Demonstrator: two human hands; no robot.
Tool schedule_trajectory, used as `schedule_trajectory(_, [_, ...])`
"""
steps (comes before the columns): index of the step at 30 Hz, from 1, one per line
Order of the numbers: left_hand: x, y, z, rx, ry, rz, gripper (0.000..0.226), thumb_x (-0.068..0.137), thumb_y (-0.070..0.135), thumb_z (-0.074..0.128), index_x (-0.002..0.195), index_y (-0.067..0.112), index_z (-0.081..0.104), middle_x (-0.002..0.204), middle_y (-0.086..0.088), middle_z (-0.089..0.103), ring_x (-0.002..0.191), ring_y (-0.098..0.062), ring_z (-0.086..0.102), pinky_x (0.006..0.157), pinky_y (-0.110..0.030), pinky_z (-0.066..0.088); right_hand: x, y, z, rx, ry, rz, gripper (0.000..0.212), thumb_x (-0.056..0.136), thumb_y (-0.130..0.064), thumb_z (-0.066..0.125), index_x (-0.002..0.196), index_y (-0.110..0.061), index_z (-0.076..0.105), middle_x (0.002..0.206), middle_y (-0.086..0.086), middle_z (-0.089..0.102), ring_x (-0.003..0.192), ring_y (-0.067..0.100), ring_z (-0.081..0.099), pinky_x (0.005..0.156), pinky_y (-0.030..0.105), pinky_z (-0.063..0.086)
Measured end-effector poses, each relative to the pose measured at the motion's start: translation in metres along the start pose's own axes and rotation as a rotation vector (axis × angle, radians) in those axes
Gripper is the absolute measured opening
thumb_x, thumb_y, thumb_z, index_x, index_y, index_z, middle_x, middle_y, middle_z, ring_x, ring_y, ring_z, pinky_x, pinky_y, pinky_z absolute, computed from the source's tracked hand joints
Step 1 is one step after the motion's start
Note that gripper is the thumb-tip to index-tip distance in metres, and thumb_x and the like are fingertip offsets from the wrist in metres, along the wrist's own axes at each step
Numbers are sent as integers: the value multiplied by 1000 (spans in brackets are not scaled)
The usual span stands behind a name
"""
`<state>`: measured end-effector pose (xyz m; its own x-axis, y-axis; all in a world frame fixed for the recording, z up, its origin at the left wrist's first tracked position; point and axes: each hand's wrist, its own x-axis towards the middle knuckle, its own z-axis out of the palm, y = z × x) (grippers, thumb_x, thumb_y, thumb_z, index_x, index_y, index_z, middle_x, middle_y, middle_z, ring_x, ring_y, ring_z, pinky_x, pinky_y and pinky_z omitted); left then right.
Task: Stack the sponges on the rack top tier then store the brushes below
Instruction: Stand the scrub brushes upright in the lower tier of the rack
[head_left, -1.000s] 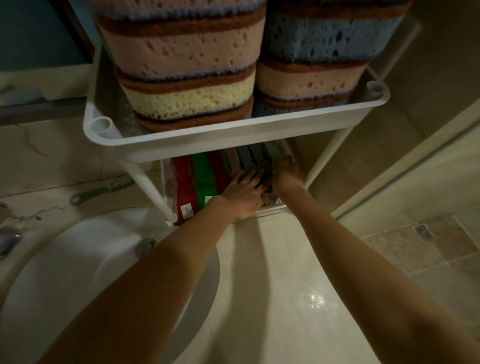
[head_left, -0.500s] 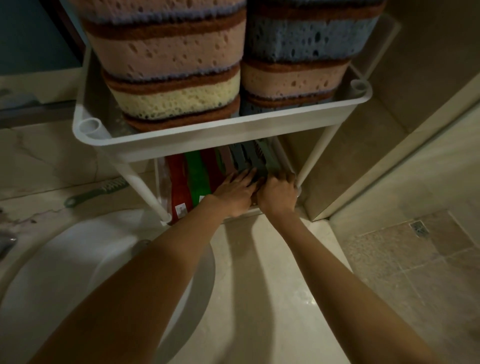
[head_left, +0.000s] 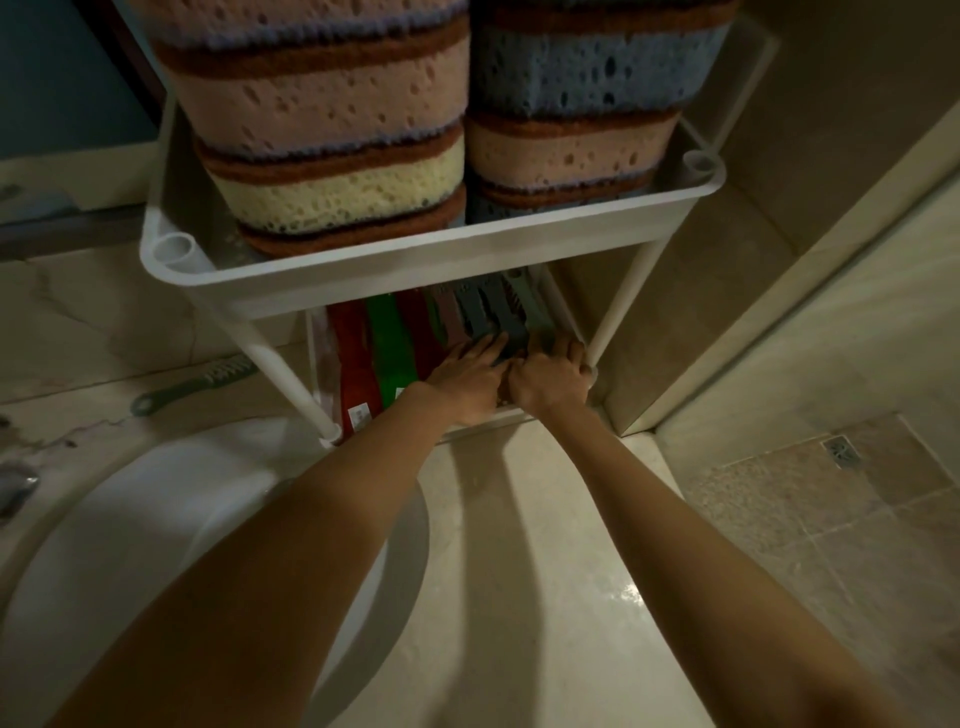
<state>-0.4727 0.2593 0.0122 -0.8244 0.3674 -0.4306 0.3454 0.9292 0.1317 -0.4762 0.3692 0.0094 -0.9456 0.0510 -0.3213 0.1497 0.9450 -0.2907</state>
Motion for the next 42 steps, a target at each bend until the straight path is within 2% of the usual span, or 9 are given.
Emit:
schedule_trajectory(10, [-14,-2,-3,-92,138,-76,60,96,10,35,149,20,7,158,-8,-5,146,-25,-3,120,-37,2,-25,5,-8,134,204,-105,37,92,-16,42,126,-5,48,132,21,42,124,39,37,103,47,33])
schedule_trajectory(17, [-117,2,6,-516,505,-351,39,97,18,39,136,12,45,139,-12,46,125,-28,45,103,-37,37,-91,-23,3,354,327,-378,31,87,-3,48,116,-3,58,121,19,54,112,32,50,93,35,40])
schedule_trajectory(19, [-166,-1,29,-583,547,-450,35,96,16,42,129,10,52,127,-14,57,114,-30,54,97,-39,44,-116,-39,15,420,245,-424,29,88,-2,47,114,-3,59,120,19,56,105,34,54,86,37,43])
schedule_trajectory(23, [-262,-11,85,-757,541,-724,30,93,9,48,120,5,60,119,-17,63,108,-30,59,88,-22,40,-165,-78,52,424,-65,-571,31,87,-1,45,114,-4,61,117,17,62,106,31,58,89,29,40])
schedule_trajectory(26, [-310,-24,118,-834,459,-947,31,94,16,46,121,8,59,125,-15,60,115,-29,55,97,-32,40,-200,-116,83,308,-384,-682,34,89,-2,42,117,-6,62,122,15,62,112,29,56,89,23,36])
schedule_trajectory(29, [-352,-47,140,-879,459,-1129,33,95,20,44,124,10,58,130,-11,58,119,-27,53,98,-30,38,-235,-157,111,229,-574,-783,34,90,-6,41,118,-6,61,125,14,60,115,29,54,95,29,40])
schedule_trajectory(35, [-439,-112,185,-858,474,-1324,23,92,17,47,103,8,65,118,-14,63,103,-26,57,85,-29,39,-292,-239,169,38,-701,-892,31,91,-13,42,113,-2,61,120,17,61,111,34,55,91,34,43])
schedule_trajectory(38, [-481,-152,207,-912,533,-1450,26,89,13,50,87,-9,62,102,-29,62,94,-34,58,75,-35,40,-310,-278,198,9,-682,-856,32,91,-19,46,114,-2,60,120,17,60,111,33,55,88,30,42])
schedule_trajectory(42, [-525,-207,231,-993,616,-1688,41,87,19,56,113,-13,54,116,-30,56,107,-41,55,82,-40,45,-327,-329,235,-21,-643,-828,45,86,-40,56,117,-8,55,114,12,61,103,29,59,82,32,46])
